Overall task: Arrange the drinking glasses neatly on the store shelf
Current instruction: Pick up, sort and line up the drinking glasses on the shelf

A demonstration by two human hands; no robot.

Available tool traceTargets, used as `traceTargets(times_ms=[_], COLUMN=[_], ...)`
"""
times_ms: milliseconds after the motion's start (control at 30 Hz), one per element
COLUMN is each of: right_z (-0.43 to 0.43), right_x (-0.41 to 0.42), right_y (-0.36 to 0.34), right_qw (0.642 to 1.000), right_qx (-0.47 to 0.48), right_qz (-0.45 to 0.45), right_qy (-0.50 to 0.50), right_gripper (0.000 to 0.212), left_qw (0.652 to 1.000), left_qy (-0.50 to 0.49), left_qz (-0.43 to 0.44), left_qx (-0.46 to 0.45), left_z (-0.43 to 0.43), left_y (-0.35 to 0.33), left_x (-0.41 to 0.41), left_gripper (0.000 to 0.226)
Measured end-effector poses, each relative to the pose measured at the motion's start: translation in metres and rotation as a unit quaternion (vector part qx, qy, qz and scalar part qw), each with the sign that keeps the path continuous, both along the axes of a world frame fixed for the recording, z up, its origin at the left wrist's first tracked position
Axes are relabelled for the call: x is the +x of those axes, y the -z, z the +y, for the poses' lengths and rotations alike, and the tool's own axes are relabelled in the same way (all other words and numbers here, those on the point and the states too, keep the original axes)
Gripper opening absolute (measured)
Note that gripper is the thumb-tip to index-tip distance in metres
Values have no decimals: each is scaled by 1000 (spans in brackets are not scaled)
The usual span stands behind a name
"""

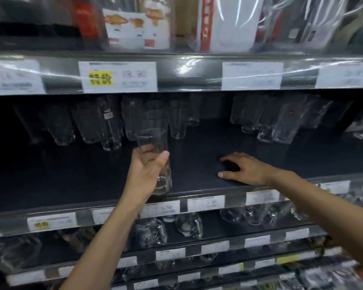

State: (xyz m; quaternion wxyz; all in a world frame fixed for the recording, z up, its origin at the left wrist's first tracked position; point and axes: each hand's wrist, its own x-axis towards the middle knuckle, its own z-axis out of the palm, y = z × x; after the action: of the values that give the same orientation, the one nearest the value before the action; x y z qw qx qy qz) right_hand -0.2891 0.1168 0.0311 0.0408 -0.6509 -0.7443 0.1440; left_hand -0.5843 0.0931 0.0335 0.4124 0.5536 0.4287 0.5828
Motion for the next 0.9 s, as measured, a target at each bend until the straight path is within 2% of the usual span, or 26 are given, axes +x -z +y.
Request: traceTargets(times_ms=[100, 267, 400, 633, 767, 900], right_z=[10, 26, 33, 40, 44, 45], right_x=[30, 66, 80, 85, 86, 87], right_y=[1, 9, 17, 26, 28, 30], right_qw=[1000, 999, 998, 995, 995, 995], right_qx=[9, 8, 36, 71, 72, 72], right_qz=[-12, -21, -27, -25, -18, -16], right_qy=[-12, -34, -52, -62, -63, -62], right_gripper=[75, 76, 67, 65, 66, 67], left_qw=[1000, 999, 998, 994, 994, 990], left_qy=[-17, -28, -21, -11, 13, -24], left_qz=[7, 30, 52, 101, 102, 137], left_qx=[-1, -10, -36, -37, -35, -33], left_z=[-1, 2, 14, 46, 69, 95], left_y=[2, 4, 8, 11, 14, 15], left_x=[33, 74, 100, 136, 144, 146], left_gripper=[30, 33, 43, 50, 56, 64])
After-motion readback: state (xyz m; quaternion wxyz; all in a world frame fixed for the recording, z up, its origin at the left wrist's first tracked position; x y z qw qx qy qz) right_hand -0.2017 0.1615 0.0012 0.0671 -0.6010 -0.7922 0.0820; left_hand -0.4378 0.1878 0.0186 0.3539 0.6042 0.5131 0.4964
